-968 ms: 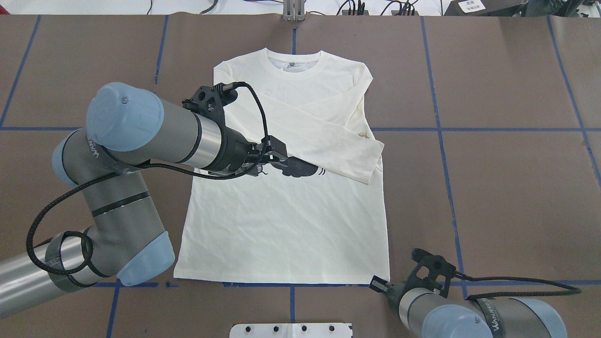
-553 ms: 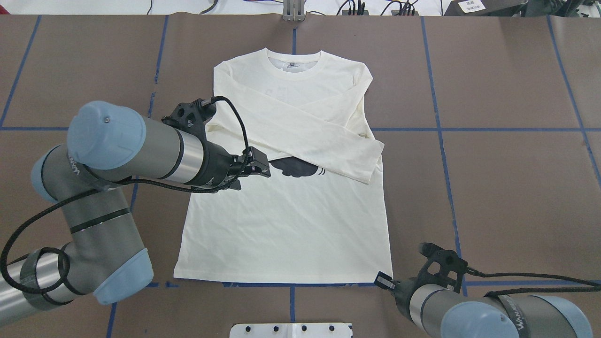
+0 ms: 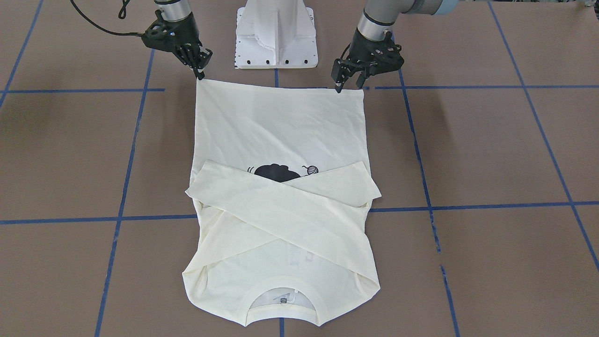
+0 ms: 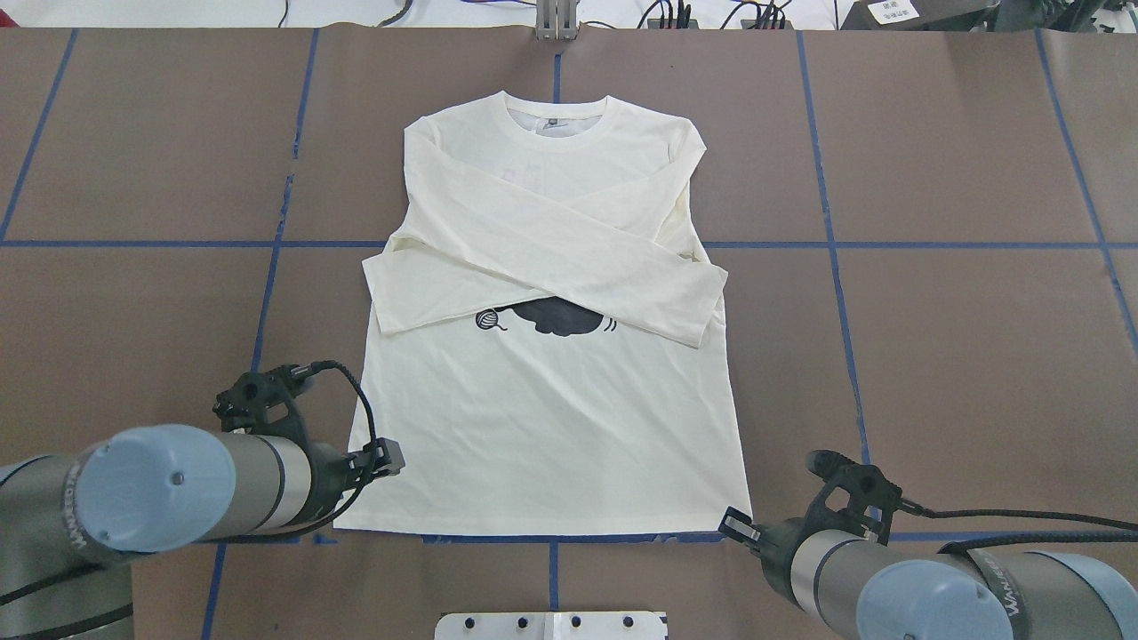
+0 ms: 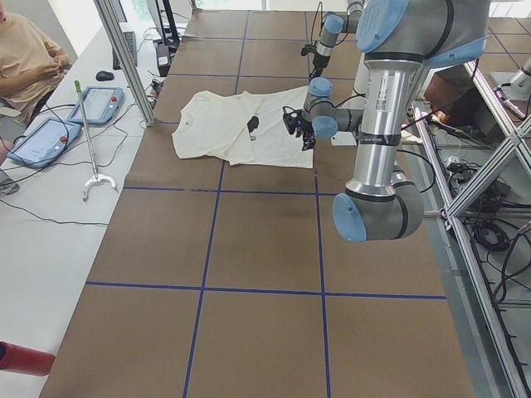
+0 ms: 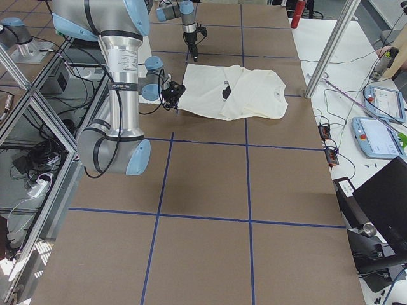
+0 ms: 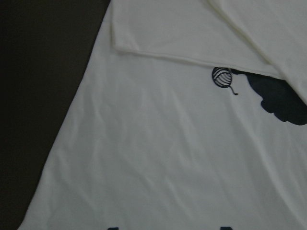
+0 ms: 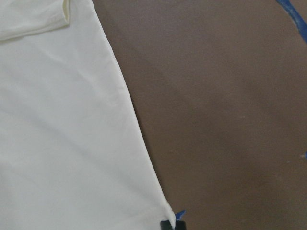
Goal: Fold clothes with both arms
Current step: 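Grasp both corners of the hem nearest the robot with both grippers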
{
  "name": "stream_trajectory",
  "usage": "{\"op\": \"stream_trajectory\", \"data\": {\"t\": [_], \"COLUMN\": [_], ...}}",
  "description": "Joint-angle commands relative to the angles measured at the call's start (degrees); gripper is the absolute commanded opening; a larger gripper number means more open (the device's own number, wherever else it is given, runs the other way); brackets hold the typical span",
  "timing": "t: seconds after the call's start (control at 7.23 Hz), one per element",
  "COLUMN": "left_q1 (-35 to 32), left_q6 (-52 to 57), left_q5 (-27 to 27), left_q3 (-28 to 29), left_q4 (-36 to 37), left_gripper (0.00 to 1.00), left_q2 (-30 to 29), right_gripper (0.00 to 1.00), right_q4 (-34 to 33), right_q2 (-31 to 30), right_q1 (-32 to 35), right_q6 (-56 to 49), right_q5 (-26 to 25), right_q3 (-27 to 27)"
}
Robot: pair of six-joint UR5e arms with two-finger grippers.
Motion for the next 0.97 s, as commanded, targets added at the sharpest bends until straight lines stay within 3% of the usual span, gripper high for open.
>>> {"op": "stream_trajectory", "data": {"t": [0.0, 0.83], "left_q1": [4.14, 4.85], "left_q6": [-3.21, -3.14], "left_q5": [3.09, 2.74], "left_q3": [1.21, 3.42], "left_q4": [0.37, -0.16], "left_gripper": [0.71, 0.62], "left_q2": [3.42, 1.68], "right_gripper": [0.00, 0.00], "right_q4": [-0.04, 0.05], "right_q2": [-0.06, -0.06], "right_q1": [0.08, -0.01], "right_q6": [0.00, 0.08], "right_q5": [0.12, 0.04], "right_q3": [0.04, -0.05]}}
